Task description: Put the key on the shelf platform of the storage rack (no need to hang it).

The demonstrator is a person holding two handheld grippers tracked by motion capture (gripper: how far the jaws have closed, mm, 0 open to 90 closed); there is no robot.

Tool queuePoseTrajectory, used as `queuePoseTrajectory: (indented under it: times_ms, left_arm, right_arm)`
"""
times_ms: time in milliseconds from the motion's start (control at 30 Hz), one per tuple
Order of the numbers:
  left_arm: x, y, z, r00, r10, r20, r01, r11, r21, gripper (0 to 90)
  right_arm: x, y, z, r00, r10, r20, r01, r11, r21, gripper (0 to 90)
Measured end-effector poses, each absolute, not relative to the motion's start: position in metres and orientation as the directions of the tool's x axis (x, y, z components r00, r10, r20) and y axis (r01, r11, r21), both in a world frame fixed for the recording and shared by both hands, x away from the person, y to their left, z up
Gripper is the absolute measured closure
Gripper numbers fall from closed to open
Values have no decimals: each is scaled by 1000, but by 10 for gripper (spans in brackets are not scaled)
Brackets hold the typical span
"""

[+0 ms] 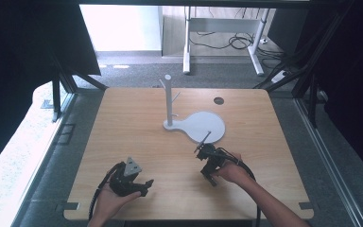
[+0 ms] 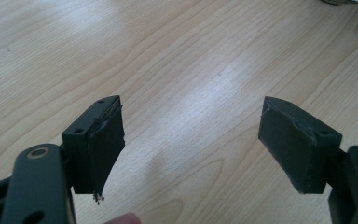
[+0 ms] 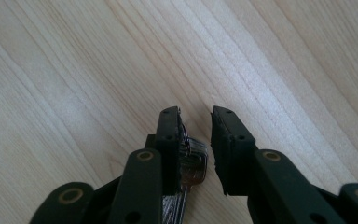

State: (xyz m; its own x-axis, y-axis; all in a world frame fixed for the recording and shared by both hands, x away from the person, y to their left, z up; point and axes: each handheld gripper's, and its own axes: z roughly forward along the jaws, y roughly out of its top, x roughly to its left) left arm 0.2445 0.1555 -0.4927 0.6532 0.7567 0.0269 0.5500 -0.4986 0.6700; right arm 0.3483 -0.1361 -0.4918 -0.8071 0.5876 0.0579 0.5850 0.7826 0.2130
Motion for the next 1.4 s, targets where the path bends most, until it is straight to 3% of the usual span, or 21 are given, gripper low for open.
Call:
queuePoseTrajectory:
  times_ms: [167, 700, 1033, 1400]
  left_arm:
    - [246, 157, -494, 651, 759, 22, 555, -495, 668, 227]
    - [247, 157, -495, 654, 756, 14, 559, -495, 665, 227]
    - [247, 158, -496, 651, 759, 14, 562, -494, 663, 227]
    - [248, 158, -497, 652, 758, 13, 564, -497, 660, 227]
  right_arm:
    - [349, -137, -492, -804, 590, 76, 592, 778, 212, 775]
    - [352, -133, -494, -800, 594, 81, 596, 775, 208, 747]
    - [351, -132, -496, -803, 591, 79, 595, 785, 170, 880]
    - [352, -141, -477, -800, 594, 79, 598, 783, 170, 894]
